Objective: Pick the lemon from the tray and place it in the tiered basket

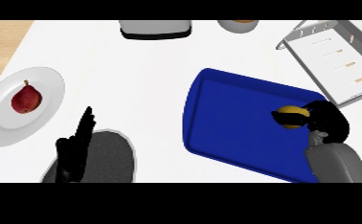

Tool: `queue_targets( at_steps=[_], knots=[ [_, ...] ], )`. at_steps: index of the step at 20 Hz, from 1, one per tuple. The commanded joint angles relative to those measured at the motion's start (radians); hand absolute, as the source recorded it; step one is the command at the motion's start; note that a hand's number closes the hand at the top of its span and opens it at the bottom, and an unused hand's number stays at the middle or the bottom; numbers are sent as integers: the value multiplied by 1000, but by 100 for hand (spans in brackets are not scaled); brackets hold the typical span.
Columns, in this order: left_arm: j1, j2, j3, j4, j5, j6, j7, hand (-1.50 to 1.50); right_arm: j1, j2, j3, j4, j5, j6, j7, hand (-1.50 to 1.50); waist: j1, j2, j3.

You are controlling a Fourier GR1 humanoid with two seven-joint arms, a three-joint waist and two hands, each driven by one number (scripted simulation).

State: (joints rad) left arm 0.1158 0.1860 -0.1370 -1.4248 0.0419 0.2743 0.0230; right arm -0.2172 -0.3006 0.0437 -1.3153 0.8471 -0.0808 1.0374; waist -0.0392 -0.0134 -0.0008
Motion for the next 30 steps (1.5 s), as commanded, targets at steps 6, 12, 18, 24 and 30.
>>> queue_targets(
  at_steps=[6,12,18,24,30],
  knots=[
    [-2,-18,5,49,-11,6,-40,0,97,-167,-252,-463,-79,-7,85,150,-12,0,-3],
    [22,-4,2,6,-10,-11,-26,0,156,-251,-334,-820,-5,102,173,150,10,3,-2],
    [-31,-16,-4,49,-22,-29,-8,0,57,-374,-449,-921,-80,348,256,150,31,11,-1],
    [-21,-26,-17,-9,-38,-12,31,0,-88,-426,-465,-753,-89,367,245,150,49,13,-1],
    [-44,-30,3,56,-29,-34,-6,0,-234,-459,-483,-470,-56,298,143,150,58,18,0]
  ],
)
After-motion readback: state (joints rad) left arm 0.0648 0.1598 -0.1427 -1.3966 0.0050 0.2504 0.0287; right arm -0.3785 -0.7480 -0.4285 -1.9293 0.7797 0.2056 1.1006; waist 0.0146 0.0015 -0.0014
